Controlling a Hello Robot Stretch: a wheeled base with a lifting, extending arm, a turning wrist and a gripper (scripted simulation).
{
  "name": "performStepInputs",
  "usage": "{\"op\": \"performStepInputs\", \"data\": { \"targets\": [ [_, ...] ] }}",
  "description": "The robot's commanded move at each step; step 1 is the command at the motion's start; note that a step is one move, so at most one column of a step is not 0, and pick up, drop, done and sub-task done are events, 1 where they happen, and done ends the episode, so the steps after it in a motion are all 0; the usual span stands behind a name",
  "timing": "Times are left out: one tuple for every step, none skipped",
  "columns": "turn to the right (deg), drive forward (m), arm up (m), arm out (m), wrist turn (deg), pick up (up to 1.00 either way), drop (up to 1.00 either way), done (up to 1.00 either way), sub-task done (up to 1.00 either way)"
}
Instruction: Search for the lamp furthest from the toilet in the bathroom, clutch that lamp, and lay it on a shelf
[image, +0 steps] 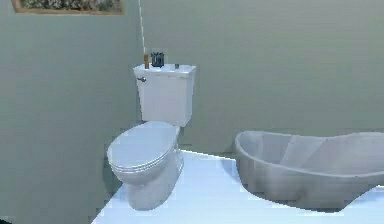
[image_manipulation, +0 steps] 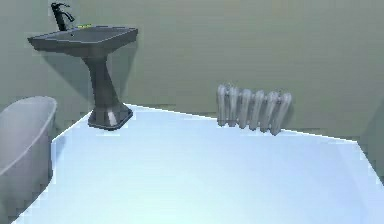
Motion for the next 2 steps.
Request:
{"op": "performStepInputs", "data": {
  "targets": [
    [0.0,0.25,0.0,0.0,0.0,0.0,0.0,0.0,0.0],
    [12.0,0.0,0.0,0.0,0.0,0.0,0.0,0.0,0.0]
  ]
}}
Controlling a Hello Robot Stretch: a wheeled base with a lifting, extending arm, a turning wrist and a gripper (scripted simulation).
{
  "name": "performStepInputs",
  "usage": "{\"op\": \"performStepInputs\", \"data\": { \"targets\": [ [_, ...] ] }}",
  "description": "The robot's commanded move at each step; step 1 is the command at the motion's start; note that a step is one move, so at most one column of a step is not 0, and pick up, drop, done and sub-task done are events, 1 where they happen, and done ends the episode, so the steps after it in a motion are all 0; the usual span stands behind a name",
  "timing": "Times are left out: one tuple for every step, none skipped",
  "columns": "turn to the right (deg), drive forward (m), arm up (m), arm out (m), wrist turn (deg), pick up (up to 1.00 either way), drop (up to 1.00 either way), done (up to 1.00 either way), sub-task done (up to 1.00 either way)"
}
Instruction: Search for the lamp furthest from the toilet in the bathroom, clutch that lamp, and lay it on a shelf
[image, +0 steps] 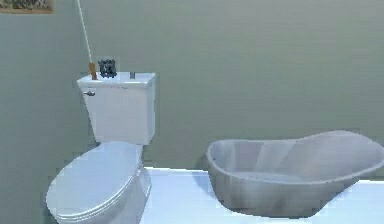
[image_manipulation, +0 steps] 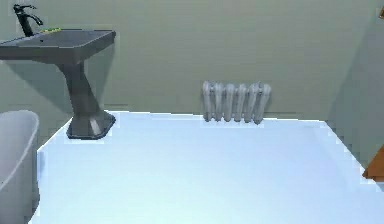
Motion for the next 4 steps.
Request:
{"op": "performStepInputs", "data": {
  "targets": [
    [0.0,0.5,0.0,0.0,0.0,0.0,0.0,0.0,0.0],
    [45.0,0.0,0.0,0.0,0.0,0.0,0.0,0.0,0.0],
    [45.0,0.0,0.0,0.0,0.0,0.0,0.0,0.0,0.0],
    [45.0,0.0,0.0,0.0,0.0,0.0,0.0,0.0,0.0]
  ]
}}
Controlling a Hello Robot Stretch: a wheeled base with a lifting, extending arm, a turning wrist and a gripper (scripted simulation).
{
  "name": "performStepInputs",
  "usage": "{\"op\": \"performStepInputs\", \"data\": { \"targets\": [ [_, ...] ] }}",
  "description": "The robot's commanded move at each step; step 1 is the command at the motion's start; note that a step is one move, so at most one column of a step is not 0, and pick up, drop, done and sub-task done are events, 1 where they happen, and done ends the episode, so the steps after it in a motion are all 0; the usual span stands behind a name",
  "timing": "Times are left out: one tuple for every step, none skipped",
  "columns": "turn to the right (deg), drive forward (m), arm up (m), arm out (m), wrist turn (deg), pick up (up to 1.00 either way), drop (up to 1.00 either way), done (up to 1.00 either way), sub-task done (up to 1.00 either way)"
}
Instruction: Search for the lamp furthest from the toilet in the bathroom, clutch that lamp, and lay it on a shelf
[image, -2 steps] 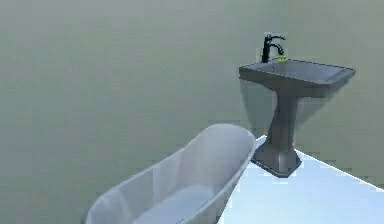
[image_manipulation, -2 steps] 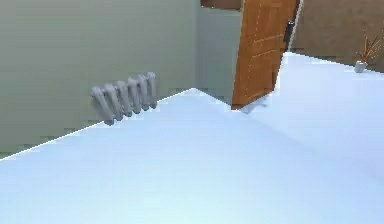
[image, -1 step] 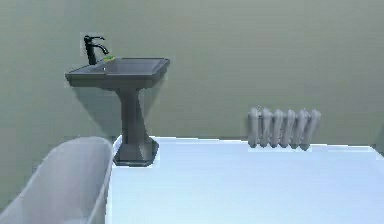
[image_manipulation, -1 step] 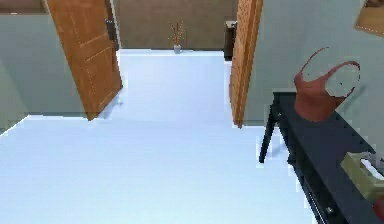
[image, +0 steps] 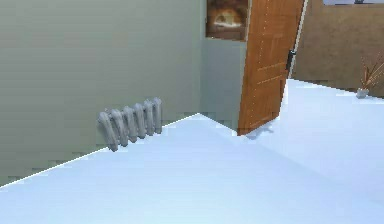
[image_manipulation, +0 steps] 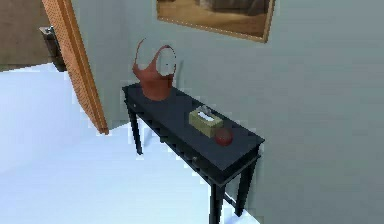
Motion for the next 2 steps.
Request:
{"op": "performStepInputs", "data": {
  "targets": [
    [9.0,0.0,0.0,0.0,0.0,0.0,0.0,0.0,0.0],
    [45.0,0.0,0.0,0.0,0.0,0.0,0.0,0.0,0.0]
  ]
}}
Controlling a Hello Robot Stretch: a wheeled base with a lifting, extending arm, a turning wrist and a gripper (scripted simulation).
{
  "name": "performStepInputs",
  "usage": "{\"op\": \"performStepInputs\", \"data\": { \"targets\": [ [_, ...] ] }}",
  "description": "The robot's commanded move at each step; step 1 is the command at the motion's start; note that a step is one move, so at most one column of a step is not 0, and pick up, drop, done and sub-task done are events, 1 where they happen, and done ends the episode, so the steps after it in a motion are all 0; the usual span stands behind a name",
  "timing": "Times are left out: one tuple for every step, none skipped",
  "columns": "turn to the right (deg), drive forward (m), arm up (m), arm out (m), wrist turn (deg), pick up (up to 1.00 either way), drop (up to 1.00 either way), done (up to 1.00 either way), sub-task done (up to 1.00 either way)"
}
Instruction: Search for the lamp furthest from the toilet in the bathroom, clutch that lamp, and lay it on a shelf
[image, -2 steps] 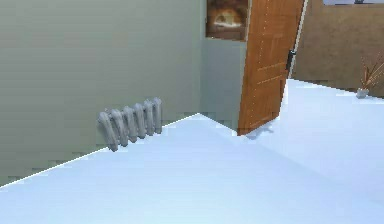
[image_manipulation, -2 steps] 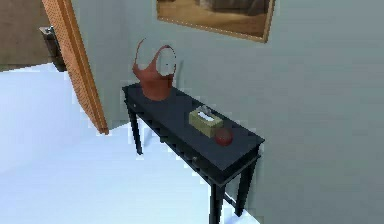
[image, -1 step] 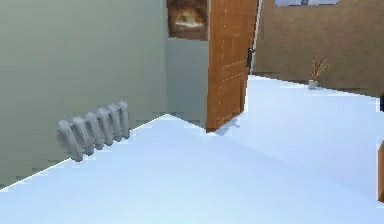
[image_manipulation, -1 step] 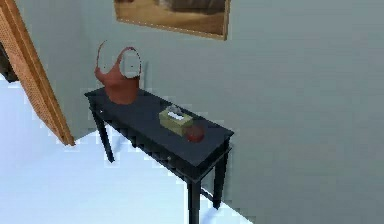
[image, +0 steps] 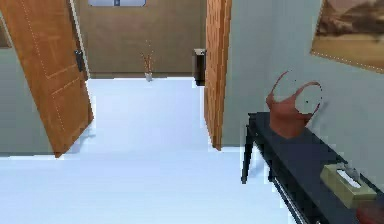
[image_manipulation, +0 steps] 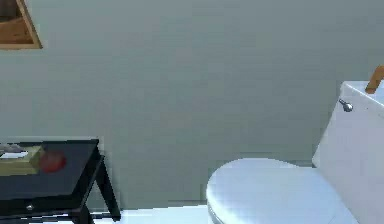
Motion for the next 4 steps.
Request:
{"op": "performStepInputs", "data": {
  "targets": [
    [45.0,0.0,0.0,0.0,0.0,0.0,0.0,0.0,0.0],
    [30.0,0.0,0.0,0.0,0.0,0.0,0.0,0.0,0.0],
    [0.0,0.65,0.0,0.0,0.0,0.0,0.0,0.0,0.0],
    [9.0,0.0,0.0,0.0,0.0,0.0,0.0,0.0,0.0]
  ]
}}
